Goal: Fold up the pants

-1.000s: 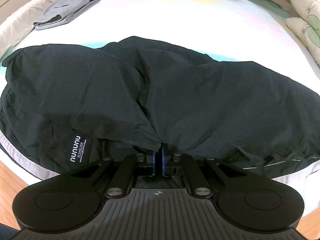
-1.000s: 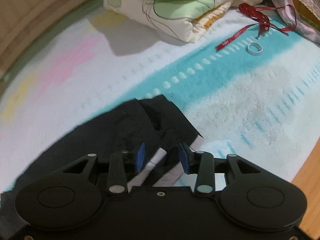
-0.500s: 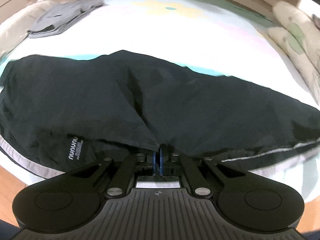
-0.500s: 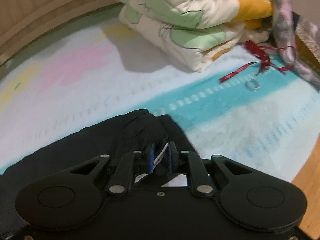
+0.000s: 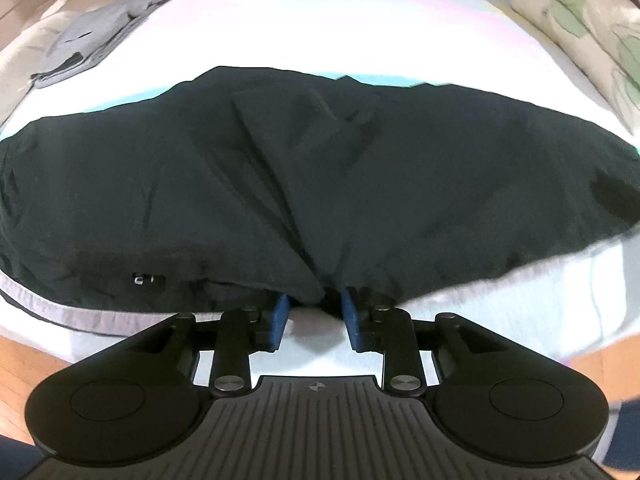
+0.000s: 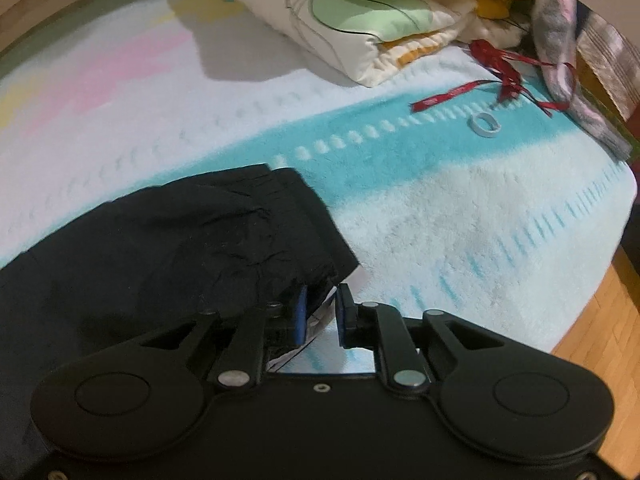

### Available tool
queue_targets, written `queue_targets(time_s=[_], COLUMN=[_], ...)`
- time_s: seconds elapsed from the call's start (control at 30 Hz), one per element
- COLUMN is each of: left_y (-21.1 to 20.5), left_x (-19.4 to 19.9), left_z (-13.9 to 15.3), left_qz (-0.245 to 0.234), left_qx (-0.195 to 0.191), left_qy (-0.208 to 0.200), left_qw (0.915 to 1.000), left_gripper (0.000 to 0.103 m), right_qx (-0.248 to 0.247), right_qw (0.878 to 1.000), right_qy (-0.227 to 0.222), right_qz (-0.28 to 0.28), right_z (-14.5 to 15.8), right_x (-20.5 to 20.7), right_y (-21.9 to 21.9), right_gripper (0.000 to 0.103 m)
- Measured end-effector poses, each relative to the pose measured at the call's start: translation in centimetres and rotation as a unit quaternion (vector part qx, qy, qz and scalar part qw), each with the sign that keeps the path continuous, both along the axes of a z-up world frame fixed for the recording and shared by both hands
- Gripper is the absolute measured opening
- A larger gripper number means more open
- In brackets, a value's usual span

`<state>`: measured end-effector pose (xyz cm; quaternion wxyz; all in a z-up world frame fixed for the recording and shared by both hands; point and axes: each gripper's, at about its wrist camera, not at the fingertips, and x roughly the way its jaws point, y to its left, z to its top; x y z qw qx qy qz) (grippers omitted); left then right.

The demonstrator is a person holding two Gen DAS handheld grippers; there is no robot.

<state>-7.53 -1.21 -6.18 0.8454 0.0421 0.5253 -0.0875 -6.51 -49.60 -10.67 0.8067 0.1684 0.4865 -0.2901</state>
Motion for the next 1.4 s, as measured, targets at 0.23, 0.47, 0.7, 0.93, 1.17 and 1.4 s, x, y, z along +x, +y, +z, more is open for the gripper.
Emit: queue_targets(time_s=[0.23,0.47,0.7,0.93,1.17,1.4], left_y=[2.8,9.6,15.2,18.1,20.9,22.9], left_x=[-1.7,2.4,5.6,5.9,6.4,6.7], left_z=[2.3,6.1,7.0,6.2,5.8,5.1], left_qz=[-0.002,0.091,0.153,0.184,0.22,0.248], left_qx=[-0.005,0.046,0.083,0.066,0.039,0.013], left_qy=[0.003,-0.056,-0.07,-0.06,-0.056,-0.037], left_qw=[1.0,0.9932,0.9822,0.9788,0.973,0.9681], left_gripper=[0.029,0.029,0.029,0.029,0.029,0.029], right_qx=[-0.045,-0.046,-0.026,-0.061,-0.14,-0.184], right_qw=[0.998,0.984,0.915,0.809,0.697,0.624], right_qy=[-0.031,-0.13,-0.21,-0.221,-0.218,-0.204], right_qz=[-0.042,0.109,0.344,0.54,0.669,0.731], right_z=[2.8,7.6,8.4,7.1,4.1,1.6], right_x=[-0.9,0.6,2.0,0.8,-2.1,-3.0], right_y=[0.1,7.8,22.4,36.8,46.3,51.4], right_gripper=[0.048,0.048,0.055,0.068,0.058,0.042])
